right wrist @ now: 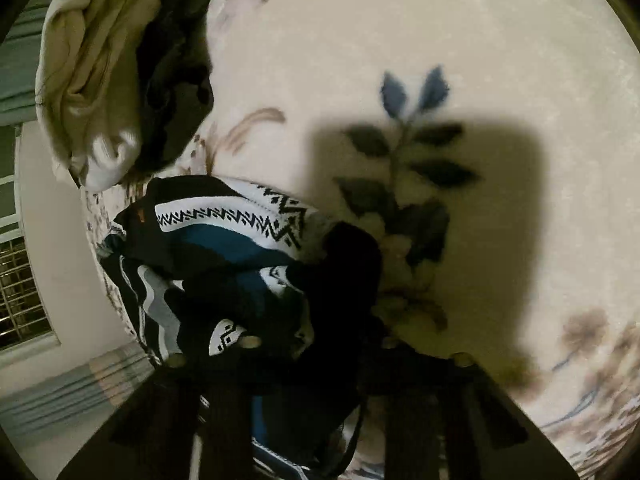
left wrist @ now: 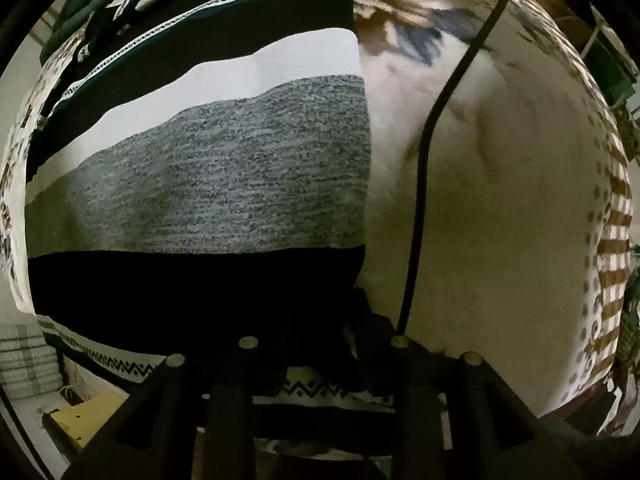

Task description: Fold small clothes

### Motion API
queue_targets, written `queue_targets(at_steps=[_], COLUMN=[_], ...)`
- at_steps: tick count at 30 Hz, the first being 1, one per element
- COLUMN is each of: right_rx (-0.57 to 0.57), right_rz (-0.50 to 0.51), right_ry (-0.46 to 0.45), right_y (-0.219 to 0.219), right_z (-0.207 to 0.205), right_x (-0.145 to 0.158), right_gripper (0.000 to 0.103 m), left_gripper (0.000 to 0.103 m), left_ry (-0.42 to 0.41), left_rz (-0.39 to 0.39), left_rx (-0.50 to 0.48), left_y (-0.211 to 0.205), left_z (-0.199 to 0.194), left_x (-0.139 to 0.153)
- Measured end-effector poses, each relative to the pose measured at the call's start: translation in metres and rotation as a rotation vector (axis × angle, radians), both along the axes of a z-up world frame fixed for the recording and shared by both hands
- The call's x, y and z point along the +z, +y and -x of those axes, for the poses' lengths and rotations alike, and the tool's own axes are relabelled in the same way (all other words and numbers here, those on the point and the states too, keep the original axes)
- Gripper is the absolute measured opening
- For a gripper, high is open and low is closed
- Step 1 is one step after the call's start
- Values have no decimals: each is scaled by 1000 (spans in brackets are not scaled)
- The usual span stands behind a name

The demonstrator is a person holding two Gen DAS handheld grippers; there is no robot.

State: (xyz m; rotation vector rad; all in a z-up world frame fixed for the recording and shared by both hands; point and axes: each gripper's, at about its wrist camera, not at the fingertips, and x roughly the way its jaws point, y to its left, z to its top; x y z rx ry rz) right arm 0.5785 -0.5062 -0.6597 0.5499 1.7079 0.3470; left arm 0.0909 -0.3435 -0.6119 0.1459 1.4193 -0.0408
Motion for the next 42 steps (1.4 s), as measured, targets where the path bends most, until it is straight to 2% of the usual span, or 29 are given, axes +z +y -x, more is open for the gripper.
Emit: queue_targets(at_steps=[1,5,10,16,19,22,26,32,37,42], right_rx=[2,-8,4,22,-25,27,45,92,121,168], right_rz=[5,3,16,120,140,148,120,87,76,109], right_ry=[-8,-28,-56,-73,-21,-46,-56,-82,-121,-157], right_y=[0,-3,-9,-6,-11,0,2,33,94,190], right_z=[1,3,5,5,-3,-5,-4,-8,-9,-12], right_x=[1,4,11,16,9,15,44,110,165,200], right_gripper=[12,8,7,5,5,5,6,6,6,6], left_gripper=[6,5,5,5,5,5,5,5,5,5], left_ry=[-5,-19,-56,-83,-90,-106,-141,-213,-253,-246], left_rz=[-6,31,63,102,126,141,172,253,339,480], left_rx=[2,45,101,72,56,106,243,421,540,707], left_y=[1,17,53,51,42,50,84,148,193,263], left_z=[0,4,26,37,39,38,34,38,43,50], left_x=[1,7,26,39,44,55,87,136,156,142])
